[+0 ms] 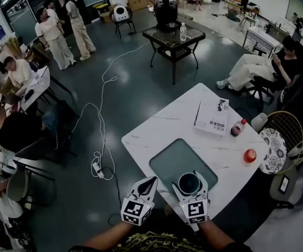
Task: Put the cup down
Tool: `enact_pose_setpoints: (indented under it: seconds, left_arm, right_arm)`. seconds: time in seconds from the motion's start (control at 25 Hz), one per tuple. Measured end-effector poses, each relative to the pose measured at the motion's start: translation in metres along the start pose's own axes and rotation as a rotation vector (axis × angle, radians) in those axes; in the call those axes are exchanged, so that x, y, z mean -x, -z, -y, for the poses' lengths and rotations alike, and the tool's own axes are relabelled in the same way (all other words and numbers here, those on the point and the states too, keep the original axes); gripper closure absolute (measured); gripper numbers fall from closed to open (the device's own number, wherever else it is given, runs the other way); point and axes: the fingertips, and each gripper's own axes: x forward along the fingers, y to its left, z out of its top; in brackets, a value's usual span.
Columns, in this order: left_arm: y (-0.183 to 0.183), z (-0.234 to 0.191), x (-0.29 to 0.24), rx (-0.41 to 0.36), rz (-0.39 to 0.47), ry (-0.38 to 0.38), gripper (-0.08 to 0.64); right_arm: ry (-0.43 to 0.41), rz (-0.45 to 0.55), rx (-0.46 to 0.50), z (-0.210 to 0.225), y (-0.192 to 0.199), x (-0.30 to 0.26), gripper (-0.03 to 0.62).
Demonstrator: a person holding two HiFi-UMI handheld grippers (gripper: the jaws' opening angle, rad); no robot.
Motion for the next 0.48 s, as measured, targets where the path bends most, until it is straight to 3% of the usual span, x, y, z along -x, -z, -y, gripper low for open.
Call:
enact_pose_setpoints:
  seconds: [0.48]
  left_arm:
    - [0.028,0.012,-0.055,-0.012,-0.056,-0.03,0.549]
  right_arm:
    - [-0.004,0.005,0.015,0.014,0.026,-0.015,0.213]
